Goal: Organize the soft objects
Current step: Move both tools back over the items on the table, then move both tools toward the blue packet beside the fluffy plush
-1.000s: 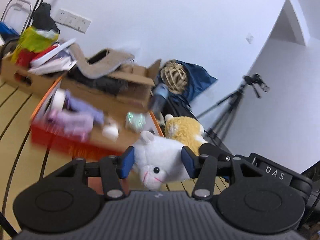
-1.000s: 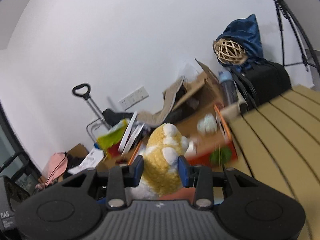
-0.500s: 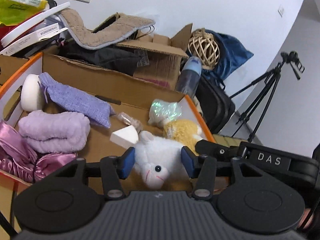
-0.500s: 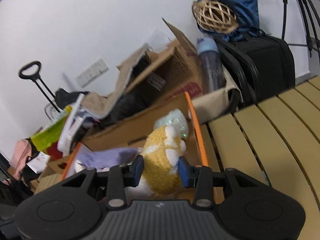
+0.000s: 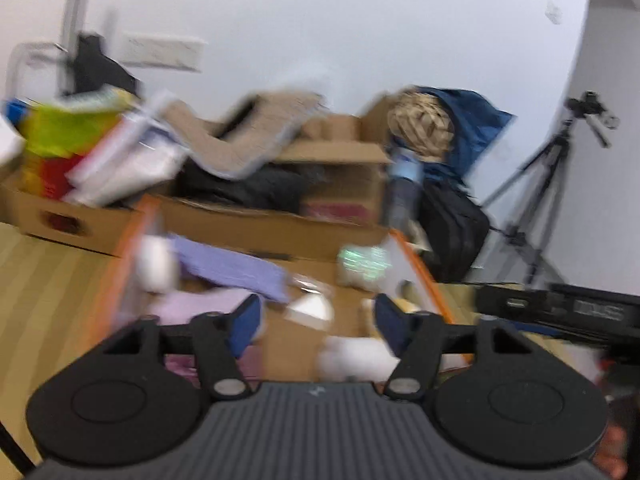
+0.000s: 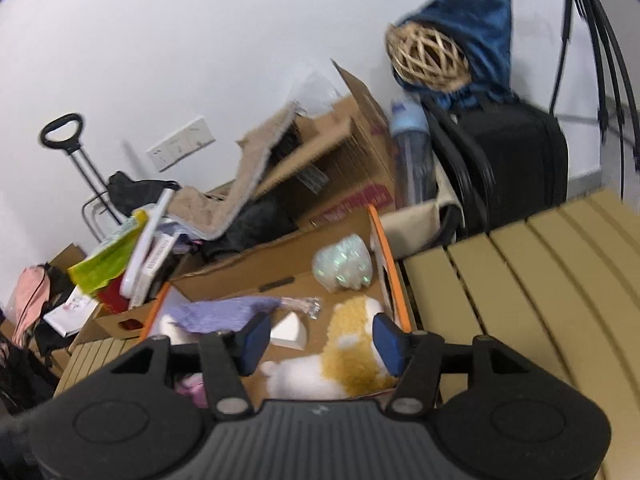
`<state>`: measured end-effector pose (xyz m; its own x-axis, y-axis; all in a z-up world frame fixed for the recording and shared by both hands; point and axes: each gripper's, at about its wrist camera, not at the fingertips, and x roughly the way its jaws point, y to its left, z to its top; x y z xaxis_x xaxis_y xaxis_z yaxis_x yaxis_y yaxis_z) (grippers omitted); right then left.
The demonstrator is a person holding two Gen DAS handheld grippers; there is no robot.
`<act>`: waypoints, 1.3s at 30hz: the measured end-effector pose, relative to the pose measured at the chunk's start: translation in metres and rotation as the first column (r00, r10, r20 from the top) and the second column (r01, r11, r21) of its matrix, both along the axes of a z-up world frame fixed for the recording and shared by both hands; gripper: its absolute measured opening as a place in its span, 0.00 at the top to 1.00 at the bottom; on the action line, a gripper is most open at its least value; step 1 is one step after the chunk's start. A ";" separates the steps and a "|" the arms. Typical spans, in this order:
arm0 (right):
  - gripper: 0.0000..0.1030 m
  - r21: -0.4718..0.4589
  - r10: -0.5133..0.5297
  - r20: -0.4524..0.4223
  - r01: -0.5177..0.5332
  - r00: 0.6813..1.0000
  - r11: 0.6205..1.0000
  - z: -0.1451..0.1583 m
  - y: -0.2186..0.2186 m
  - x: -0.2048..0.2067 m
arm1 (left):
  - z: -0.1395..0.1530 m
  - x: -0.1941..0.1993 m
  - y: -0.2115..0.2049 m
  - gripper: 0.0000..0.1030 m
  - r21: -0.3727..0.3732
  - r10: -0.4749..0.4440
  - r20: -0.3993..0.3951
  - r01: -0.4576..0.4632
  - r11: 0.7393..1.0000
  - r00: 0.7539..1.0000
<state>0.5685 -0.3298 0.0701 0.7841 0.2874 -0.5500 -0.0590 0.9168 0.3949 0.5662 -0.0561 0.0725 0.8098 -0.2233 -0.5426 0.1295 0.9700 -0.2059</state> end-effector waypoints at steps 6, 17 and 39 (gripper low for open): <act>0.14 -0.152 0.051 0.122 -0.032 0.991 0.988 0.060 0.020 -0.079 | 0.050 -0.079 0.030 0.05 0.132 0.096 0.125 -0.112 0.985 0.988; 0.00 -0.087 -0.038 0.387 0.078 0.921 0.993 0.028 0.027 -0.241 | 0.036 -0.260 0.048 0.00 0.101 0.151 0.396 -0.206 0.973 0.906; 0.00 -0.251 0.038 0.428 0.078 0.903 0.965 -0.079 0.072 -0.383 | -0.073 -0.385 0.047 0.00 0.133 0.071 0.361 -0.127 0.983 0.930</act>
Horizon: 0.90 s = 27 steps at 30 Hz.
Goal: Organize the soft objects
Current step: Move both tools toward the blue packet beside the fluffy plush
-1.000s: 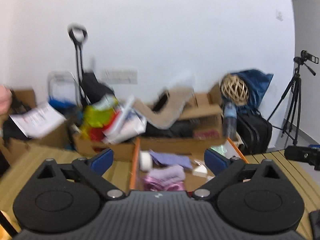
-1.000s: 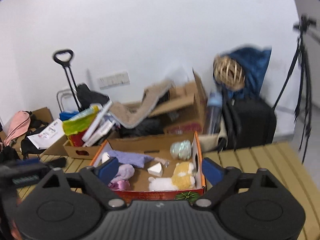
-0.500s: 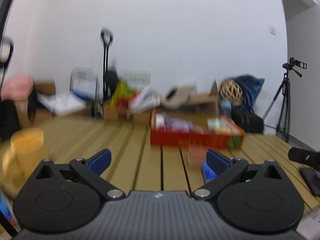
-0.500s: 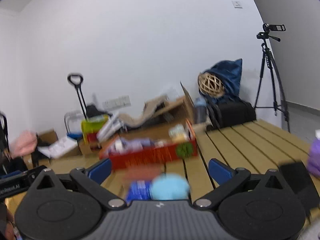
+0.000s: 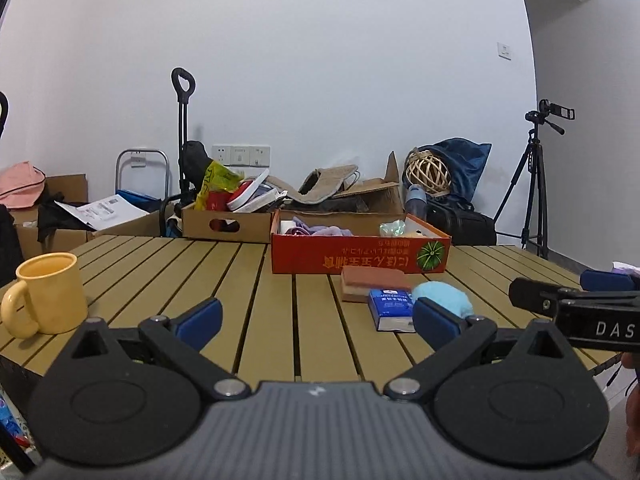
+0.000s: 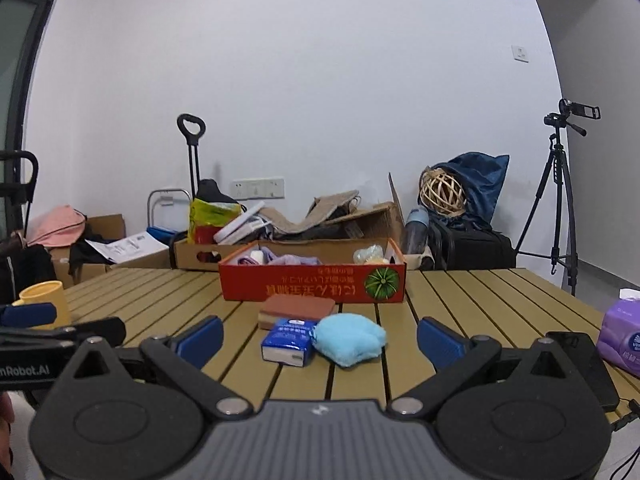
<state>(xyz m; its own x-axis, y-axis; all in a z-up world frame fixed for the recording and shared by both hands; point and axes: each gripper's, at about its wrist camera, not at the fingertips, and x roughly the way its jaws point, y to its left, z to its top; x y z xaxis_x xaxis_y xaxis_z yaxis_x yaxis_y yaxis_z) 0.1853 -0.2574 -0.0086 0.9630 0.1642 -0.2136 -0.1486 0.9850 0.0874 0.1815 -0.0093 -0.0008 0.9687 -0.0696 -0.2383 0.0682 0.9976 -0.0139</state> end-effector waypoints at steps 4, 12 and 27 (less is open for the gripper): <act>0.00 0.017 0.002 -0.009 -0.002 1.000 1.000 0.001 -0.002 0.002 | -0.001 0.001 0.001 0.00 -0.006 0.003 -0.010 -0.003 1.000 1.000; 0.00 0.021 0.009 -0.019 -0.009 1.000 1.000 0.002 -0.001 0.004 | -0.003 0.002 0.000 0.00 0.008 0.005 -0.021 -0.005 1.000 1.000; 0.36 0.172 0.137 -0.346 -0.081 0.928 0.982 -0.003 0.016 0.116 | 0.013 0.126 -0.001 0.00 0.138 0.145 -0.152 -0.124 0.983 0.978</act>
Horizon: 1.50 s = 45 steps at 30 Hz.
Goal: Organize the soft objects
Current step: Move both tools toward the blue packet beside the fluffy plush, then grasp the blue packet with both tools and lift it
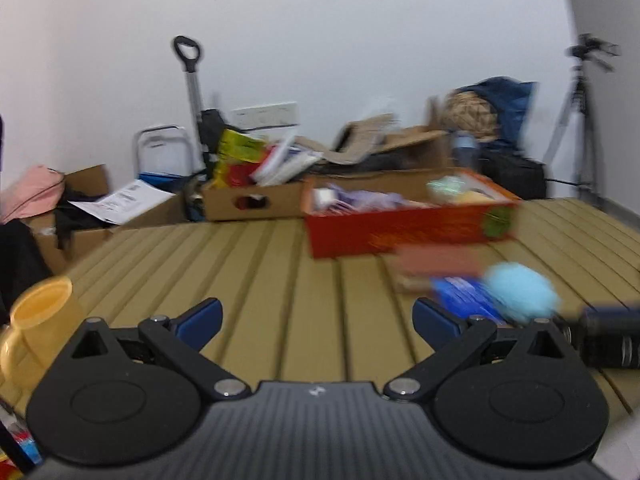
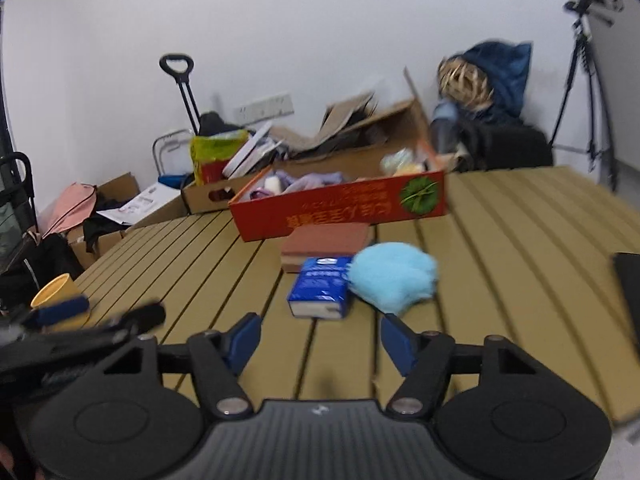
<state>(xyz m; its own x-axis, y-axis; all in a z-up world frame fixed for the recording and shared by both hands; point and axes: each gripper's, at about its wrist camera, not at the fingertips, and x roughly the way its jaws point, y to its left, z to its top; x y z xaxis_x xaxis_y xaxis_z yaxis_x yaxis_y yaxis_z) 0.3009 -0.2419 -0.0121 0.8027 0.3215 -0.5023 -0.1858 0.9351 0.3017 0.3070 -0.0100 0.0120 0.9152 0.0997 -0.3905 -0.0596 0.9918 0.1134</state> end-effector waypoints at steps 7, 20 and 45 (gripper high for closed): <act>0.35 -0.029 -0.027 -0.096 0.024 0.995 0.999 -0.025 0.035 0.091 | -0.021 0.071 0.010 0.00 -0.006 0.115 -0.022 -0.115 0.993 0.993; 0.36 -0.329 0.359 -0.125 -0.380 0.925 0.864 -0.032 0.080 0.068 | -0.024 0.077 0.034 0.00 -0.119 0.046 -0.092 -0.057 0.991 0.995; 0.65 0.031 0.105 -0.152 -0.102 0.983 0.994 -0.037 0.007 0.098 | -0.048 0.096 0.000 0.40 -0.387 -0.224 -0.226 0.124 0.914 0.948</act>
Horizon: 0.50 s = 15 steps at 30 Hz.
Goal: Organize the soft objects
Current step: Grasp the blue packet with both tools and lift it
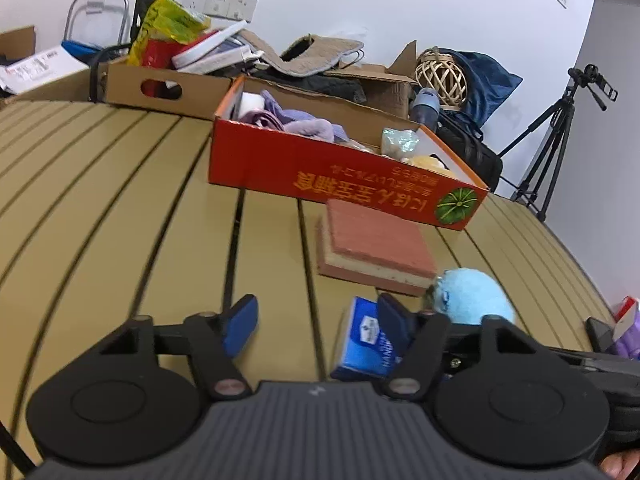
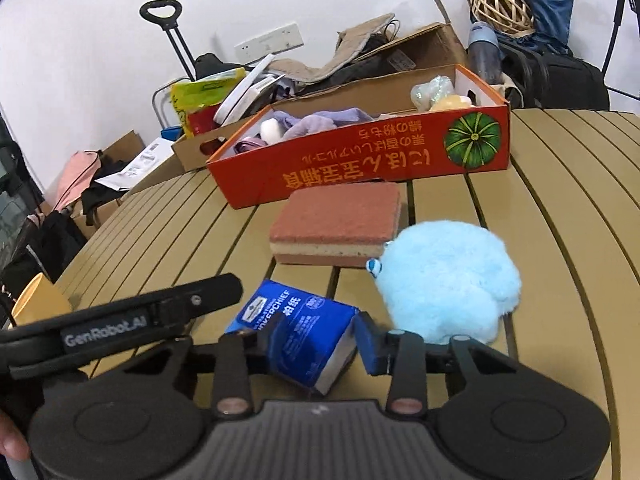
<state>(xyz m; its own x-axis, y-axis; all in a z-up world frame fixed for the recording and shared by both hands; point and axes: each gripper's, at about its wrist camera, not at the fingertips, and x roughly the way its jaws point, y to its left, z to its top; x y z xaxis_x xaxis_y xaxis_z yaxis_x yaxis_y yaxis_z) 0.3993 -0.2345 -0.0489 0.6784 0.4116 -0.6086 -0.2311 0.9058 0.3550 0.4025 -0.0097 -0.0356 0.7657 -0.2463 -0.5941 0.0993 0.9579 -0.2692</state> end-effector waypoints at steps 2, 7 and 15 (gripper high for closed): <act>0.66 0.004 -0.003 -0.001 0.003 1.000 1.000 -0.001 -0.001 0.001 | -0.002 0.001 0.001 0.44 -0.022 -0.002 -0.007 0.001 1.000 1.000; 0.67 0.037 -0.039 -0.008 0.040 0.999 0.999 0.001 -0.009 0.003 | -0.009 0.004 0.003 0.57 -0.028 0.021 -0.059 -0.023 0.999 0.998; 0.74 0.087 -0.041 -0.013 0.042 0.999 0.995 -0.003 -0.012 0.007 | -0.007 -0.004 -0.013 0.76 -0.051 -0.053 -0.048 0.051 0.997 0.997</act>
